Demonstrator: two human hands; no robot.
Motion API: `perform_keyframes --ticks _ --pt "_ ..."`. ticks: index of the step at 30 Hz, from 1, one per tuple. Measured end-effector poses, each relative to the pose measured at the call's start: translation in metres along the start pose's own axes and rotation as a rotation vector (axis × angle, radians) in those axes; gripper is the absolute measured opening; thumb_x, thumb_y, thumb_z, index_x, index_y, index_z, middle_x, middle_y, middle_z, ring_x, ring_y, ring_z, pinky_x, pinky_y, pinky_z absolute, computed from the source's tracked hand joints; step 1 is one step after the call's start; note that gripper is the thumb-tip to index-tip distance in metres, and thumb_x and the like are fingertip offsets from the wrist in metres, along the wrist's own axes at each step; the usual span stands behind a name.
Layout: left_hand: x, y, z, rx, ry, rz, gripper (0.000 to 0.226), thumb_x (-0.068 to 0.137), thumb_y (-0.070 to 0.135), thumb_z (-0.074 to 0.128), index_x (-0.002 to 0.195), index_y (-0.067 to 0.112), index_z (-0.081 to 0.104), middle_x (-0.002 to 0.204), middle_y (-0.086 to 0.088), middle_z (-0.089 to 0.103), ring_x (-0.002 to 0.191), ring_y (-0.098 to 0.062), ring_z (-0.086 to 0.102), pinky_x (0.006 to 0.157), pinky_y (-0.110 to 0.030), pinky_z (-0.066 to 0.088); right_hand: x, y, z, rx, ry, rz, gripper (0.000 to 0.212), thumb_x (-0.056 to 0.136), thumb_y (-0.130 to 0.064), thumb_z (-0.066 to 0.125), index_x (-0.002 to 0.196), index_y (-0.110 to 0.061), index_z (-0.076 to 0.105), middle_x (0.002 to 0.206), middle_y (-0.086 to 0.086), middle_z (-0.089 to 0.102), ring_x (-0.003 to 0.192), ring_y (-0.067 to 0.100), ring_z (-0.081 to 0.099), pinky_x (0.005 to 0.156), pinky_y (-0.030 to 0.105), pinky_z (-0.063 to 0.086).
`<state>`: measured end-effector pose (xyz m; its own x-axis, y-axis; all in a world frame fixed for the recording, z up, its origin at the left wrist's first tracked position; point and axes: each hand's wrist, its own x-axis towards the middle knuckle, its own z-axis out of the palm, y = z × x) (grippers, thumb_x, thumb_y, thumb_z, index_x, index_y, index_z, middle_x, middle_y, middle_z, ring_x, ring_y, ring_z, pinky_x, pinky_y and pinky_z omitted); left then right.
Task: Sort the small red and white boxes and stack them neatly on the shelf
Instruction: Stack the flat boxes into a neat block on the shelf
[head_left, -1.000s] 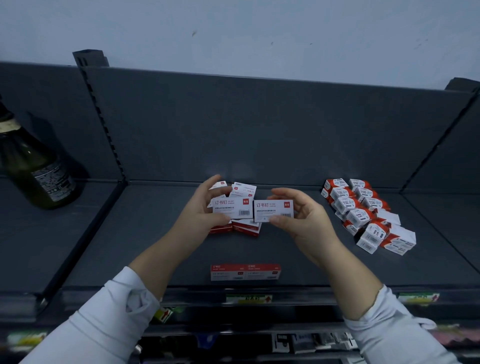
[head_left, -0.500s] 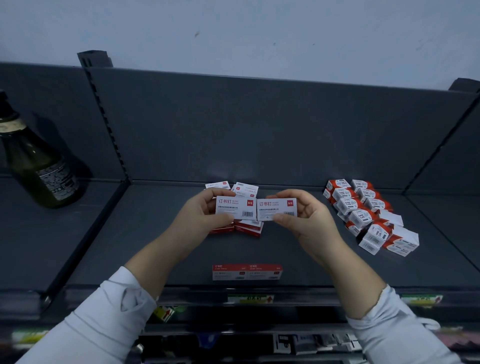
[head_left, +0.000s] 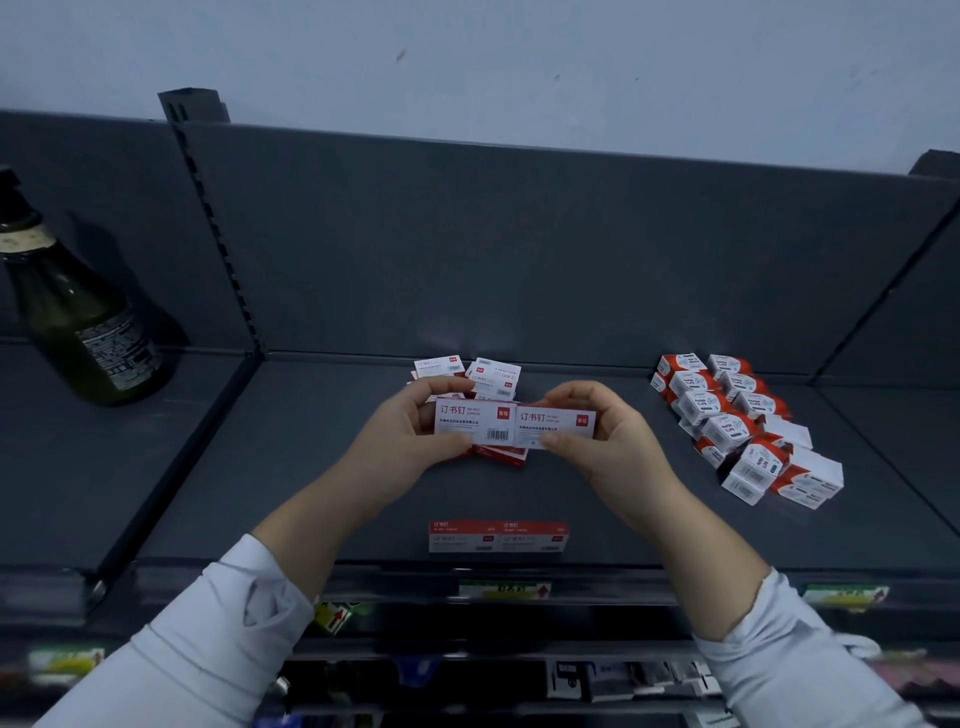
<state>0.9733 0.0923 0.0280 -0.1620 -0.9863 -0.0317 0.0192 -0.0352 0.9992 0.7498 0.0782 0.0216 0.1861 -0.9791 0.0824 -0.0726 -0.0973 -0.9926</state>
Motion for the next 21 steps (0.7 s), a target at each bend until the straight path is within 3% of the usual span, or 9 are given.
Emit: perform_keyframes --ticks 10,15,21 --pt "0.007 -0.039 0.0 0.294 0.029 -0.053 0.022 0.079 0.004 0.078 0.091 0.018 0.067 0.087 0.007 0.073 0.079 -0.004 0.069 0.071 -0.014 0.052 0.0 0.03 0.007 -0.372 -0.009 0.023 0.019 0.076 -0.004 0.08 0.085 -0.016 0.068 0.079 -0.01 0.071 0.065 -0.004 0.061 0.063 0.014 0.048" --pt "0.013 -0.061 -0.006 0.419 -0.006 -0.18 0.019 0.08 0.015 0.078 0.094 0.021 0.066 0.095 0.004 0.072 0.086 -0.012 0.069 0.077 -0.027 0.055 0.003 0.057 0.007 -0.461 -0.057 0.126 0.021 0.075 -0.011 0.082 0.075 -0.019 0.062 0.088 -0.008 0.075 0.082 0.014 0.07 0.073 0.032 0.058" --pt "0.013 -0.077 -0.012 0.371 -0.077 -0.223 0.016 0.087 0.015 0.071 0.101 0.018 0.065 0.102 0.002 0.072 0.093 -0.014 0.069 0.088 -0.034 0.055 0.005 0.073 0.004 -0.4 -0.086 0.158 0.024 0.079 -0.003 0.077 0.075 -0.019 0.059 0.094 -0.002 0.075 0.089 0.015 0.07 0.083 0.033 0.057"
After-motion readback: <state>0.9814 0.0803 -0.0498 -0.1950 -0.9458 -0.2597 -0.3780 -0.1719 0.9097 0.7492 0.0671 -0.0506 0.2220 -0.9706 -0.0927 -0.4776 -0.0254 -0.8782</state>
